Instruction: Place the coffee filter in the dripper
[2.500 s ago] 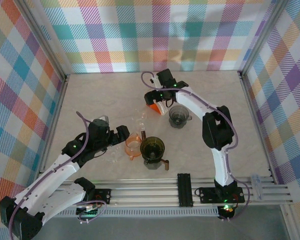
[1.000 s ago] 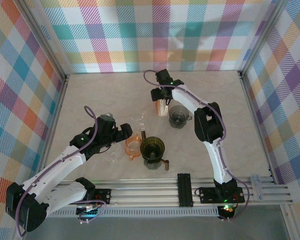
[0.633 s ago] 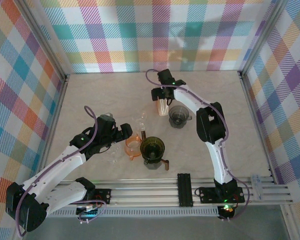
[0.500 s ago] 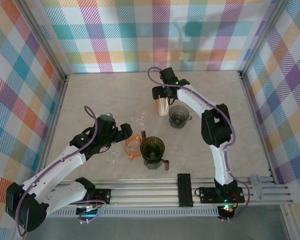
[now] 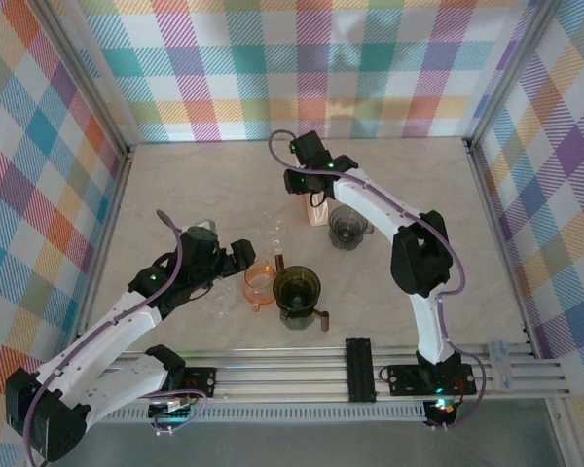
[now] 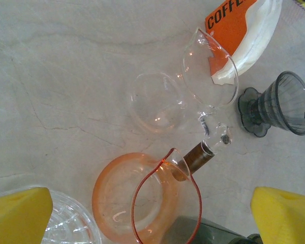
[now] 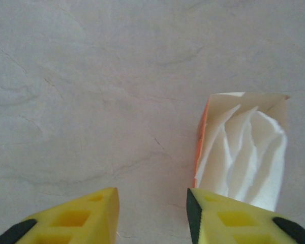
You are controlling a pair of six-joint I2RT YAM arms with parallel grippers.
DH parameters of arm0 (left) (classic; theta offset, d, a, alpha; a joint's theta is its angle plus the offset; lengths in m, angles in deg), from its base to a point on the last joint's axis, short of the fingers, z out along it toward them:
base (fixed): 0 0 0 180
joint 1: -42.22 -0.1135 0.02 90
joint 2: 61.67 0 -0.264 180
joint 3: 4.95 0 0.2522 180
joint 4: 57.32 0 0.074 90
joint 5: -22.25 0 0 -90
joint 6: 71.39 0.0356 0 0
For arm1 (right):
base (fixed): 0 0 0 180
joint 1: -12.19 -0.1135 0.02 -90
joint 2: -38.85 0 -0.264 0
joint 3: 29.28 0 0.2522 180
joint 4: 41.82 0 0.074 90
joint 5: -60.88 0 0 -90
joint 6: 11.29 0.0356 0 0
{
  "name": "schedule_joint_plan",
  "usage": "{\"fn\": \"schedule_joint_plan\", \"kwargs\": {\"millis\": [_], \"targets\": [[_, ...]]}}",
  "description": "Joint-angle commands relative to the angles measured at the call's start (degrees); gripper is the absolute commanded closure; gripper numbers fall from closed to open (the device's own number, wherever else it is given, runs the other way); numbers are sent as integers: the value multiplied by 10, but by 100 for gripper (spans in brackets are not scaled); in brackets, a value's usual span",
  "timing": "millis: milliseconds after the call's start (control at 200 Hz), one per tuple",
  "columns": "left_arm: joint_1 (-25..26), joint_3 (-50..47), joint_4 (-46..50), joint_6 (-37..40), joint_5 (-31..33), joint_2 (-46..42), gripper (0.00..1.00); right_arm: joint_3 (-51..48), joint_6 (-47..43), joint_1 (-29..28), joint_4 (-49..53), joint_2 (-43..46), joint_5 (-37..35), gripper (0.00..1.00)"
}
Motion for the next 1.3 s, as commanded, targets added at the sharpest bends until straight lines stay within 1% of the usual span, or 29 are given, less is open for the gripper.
{"fn": "schedule_joint_plan", "kwargs": {"millis": [0,65,215,430,675,945,1180,1295], "targets": [[3,-6,-4,17,17,-13,0,32,11,2,35,-26,-16,64],[2,-8,-4,17,17,-15,0,41,12,2,44,-36,-30,67],[2,-14,-6,16,17,-16,0,52,9,2,55,-50,-50,69],[1,-16,-8,16,20,-16,0,73,5,2,65,-68,-63,73],[0,-17,-7,16,23,-16,0,97,3,2,80,-88,-64,75],[-2,-20,-5,16,24,-18,0,108,-2,3,86,-104,-84,78],[-3,-21,-6,16,24,-21,0,109,-2,2,81,-106,-93,84],[-3,-22,-7,15,24,-22,0,111,-2,2,80,-105,-97,90]]}}
